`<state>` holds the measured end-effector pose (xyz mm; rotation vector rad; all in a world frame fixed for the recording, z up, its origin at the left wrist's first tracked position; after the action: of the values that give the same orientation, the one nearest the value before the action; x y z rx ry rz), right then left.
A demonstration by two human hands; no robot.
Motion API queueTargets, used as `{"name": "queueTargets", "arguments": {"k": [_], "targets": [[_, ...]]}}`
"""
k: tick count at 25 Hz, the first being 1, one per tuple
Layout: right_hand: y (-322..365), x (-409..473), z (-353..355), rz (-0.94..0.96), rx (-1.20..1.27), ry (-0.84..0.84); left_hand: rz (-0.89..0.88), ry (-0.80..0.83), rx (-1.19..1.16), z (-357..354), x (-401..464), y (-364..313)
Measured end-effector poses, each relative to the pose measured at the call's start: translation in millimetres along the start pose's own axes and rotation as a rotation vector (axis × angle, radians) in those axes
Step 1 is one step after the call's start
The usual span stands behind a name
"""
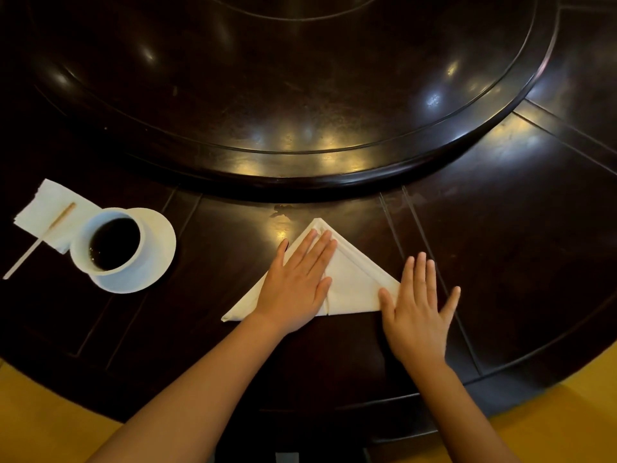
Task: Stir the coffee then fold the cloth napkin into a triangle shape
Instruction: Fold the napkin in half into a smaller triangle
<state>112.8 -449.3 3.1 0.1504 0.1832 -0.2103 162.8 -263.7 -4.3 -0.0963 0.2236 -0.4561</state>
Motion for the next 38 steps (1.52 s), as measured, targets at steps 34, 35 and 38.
{"name": "queueTargets", "arguments": {"k": [34,35,38], "targets": [[58,55,21,0.578,-0.026,-0.047,0.081,0.051,-0.010,-7,-39,16],[45,57,24,0.496,-0.022,-0.036,0.085,0.063,-0.014,-11,-38,14],[30,66,39,0.472,-0.072,0.044,0.145,0.053,-0.037,-11,-39,11]]}}
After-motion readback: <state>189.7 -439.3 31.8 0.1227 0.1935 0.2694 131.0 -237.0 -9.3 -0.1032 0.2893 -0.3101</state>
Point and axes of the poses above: each hand's wrist, its own x-axis towards the middle knuckle, its own z-axis out of the back of the hand, y = z × x, the point moved 5 cm from there along x, towards the middle knuckle, and after that the axes turned 5 degrees about y, right-handed, at the moved point
